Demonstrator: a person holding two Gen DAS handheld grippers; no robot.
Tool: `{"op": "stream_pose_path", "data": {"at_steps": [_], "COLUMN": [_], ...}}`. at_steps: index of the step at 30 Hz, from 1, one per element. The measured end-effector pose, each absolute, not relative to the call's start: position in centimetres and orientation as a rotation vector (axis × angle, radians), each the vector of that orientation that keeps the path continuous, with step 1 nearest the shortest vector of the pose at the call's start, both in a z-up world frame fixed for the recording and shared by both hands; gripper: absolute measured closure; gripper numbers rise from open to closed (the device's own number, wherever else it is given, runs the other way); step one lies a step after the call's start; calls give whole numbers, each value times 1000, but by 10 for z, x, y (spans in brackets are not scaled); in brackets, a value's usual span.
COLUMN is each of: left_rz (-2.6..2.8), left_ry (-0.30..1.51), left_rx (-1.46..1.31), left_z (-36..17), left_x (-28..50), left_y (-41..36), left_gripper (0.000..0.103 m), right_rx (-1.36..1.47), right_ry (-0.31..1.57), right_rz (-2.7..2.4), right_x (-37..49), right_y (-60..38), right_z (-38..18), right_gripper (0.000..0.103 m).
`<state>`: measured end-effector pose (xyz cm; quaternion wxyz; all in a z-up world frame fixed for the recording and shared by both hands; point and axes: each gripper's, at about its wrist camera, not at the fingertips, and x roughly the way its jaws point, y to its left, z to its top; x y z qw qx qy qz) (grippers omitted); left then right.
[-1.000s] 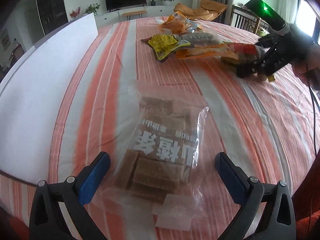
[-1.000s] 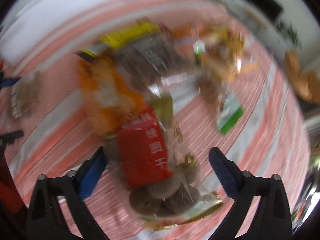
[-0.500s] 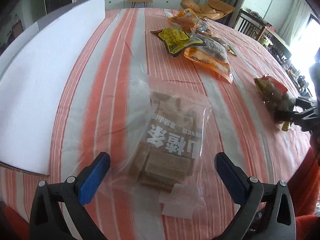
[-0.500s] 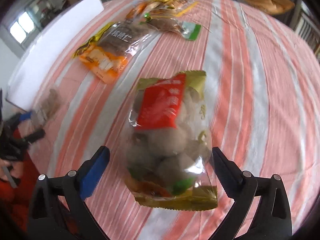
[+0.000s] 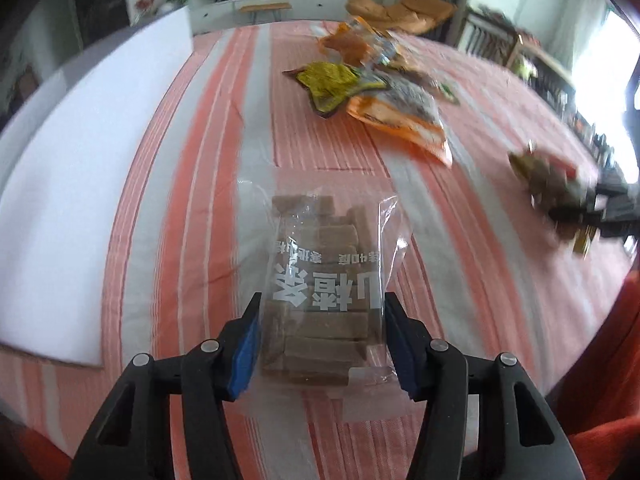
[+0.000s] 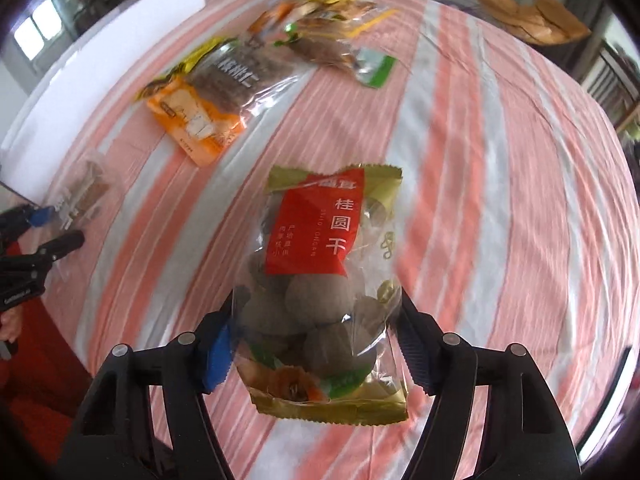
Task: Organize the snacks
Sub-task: 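Carry both bags to the white box and open both tools to drop them, then return both tools to the table above the remaining snacks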
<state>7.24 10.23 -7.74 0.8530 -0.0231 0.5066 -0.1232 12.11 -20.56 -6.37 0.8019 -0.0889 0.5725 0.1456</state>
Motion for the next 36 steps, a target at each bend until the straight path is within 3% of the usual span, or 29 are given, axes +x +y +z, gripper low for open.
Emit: {"op": "stream_pose_path", "data": {"at_steps": [6,10,16,19,20,21,23,24,29,32,36], "left_rz": [-328,-276,84,204,245,270,322,327,258,74,-171], "left_ry": [960,863,825,858,871,872,843,824,742,712,719], "left_rx": [-306,-390,-291,-229,-223,-225,-243,-257,-323,-328,-252], "left_z": [-35,11,45,41,37,34,31,31,34,42,47], "left_x": [72,82,96,103,105,105,98,92,64,56,57], "left_y": [141,196,316,355,368,375,391,395,377,321,229], "left_gripper": [47,47,47,45,40,28,23,22,21,20,3], "right_rx": [21,109,131,89,86,78,78,110,118,26,-121], "right_ry": [1200,1114,967,930,925,918,931,929,850,802,810], "right_rz": [372,507,814,900,915,934,931,930,875,718,416], "right_x": [113,140,187,200,205,207,214,214,201,197,186], "right_y": [-215,-167,-1,88,107,133,165,171,123,57,-51], "right_z": [-39,4,77,88,87,86,80,79,80,53,-8], "right_gripper": [31,31,31,30,27,19,0,1,1,1,1]}}
